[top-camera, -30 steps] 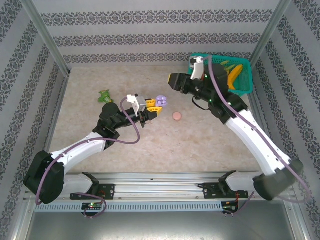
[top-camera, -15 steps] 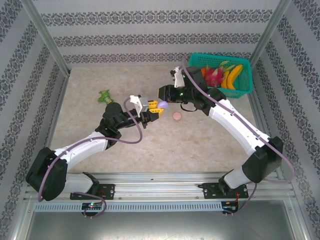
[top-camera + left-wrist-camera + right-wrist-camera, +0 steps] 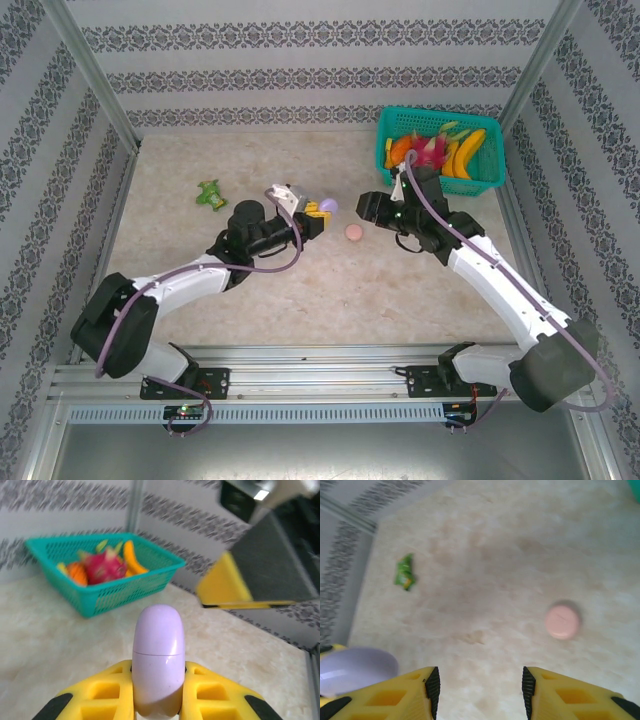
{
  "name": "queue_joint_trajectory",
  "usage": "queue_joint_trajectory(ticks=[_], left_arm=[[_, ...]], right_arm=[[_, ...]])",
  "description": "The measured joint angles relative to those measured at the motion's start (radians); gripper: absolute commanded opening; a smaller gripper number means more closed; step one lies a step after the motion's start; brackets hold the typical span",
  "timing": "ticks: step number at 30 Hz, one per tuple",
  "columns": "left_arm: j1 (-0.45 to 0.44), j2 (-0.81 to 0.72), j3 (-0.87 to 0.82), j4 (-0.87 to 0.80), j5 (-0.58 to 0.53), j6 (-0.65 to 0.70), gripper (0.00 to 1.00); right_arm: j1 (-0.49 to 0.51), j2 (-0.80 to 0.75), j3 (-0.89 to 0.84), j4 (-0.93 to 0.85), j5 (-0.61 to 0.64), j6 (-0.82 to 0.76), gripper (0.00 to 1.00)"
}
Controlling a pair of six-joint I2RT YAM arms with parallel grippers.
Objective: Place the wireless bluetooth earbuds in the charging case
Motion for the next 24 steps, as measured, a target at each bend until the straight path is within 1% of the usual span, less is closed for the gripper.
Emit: queue_joint_trajectory(ticks=[6, 11, 13, 15, 16, 20, 24], left_arm=[[0.001, 0.135, 0.060, -0.174, -0.111, -0.151, 0.00], [0.013, 0.253, 0.147, -0.327, -0.127, -0.255, 0.00], [0.013, 0.301, 0.194, -0.383, -0.127, -0.283, 0.02], [0.013, 0.337, 0.228, -0.421, -0.126, -0.301, 0.06], [0.013, 0.354, 0.241, -0.434, -0.124, -0.310, 0.10], [0.014, 0.398, 0.258, -0.472, -0.122, -0.334, 0.15], [0.025, 0.422, 0.260, -0.494, -0.122, -0.354, 0.32]], right_arm=[[0.000, 0.000, -0.100, 0.002, 0.050, 0.018, 0.49], [0.000, 0.000, -0.144, 0.005, 0.079, 0.031, 0.49], [0.000, 0.000, -0.149, 0.005, 0.085, 0.032, 0.49], [0.000, 0.000, -0.150, 0.006, 0.088, 0.032, 0.50], [0.000, 0.000, -0.150, 0.009, 0.089, 0.032, 0.50], [0.000, -0.001, -0.150, 0.012, 0.096, 0.032, 0.51], [-0.007, -0.003, -0.150, 0.013, 0.097, 0.032, 0.54]])
